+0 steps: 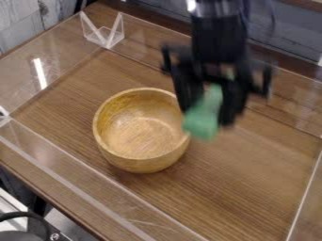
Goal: Put the green block in the brown bowl
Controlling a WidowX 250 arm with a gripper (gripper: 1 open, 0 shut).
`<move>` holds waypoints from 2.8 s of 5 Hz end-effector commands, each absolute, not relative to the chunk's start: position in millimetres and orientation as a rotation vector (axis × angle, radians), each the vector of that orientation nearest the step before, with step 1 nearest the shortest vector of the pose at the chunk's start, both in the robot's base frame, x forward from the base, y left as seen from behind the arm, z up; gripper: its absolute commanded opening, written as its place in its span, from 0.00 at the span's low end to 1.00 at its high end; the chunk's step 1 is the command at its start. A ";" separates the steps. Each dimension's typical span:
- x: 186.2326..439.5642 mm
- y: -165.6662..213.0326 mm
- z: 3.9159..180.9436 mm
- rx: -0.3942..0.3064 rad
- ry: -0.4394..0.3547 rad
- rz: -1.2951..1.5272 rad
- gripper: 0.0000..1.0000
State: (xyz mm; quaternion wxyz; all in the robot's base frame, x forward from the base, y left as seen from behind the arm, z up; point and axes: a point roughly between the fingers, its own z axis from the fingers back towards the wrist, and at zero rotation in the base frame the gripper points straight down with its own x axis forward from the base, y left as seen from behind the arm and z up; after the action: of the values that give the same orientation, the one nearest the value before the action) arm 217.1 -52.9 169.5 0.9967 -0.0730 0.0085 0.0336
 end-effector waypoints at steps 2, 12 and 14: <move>233.7 -12.6 203.4 -0.149 -0.075 0.148 0.00; 225.5 -41.3 134.3 -0.152 -0.086 0.037 0.00; 223.9 -41.7 130.2 -0.154 -0.090 0.043 0.00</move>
State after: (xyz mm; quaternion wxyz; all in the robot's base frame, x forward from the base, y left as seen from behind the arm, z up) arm 221.0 -40.1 122.0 0.9966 -0.0740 -0.0258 0.0251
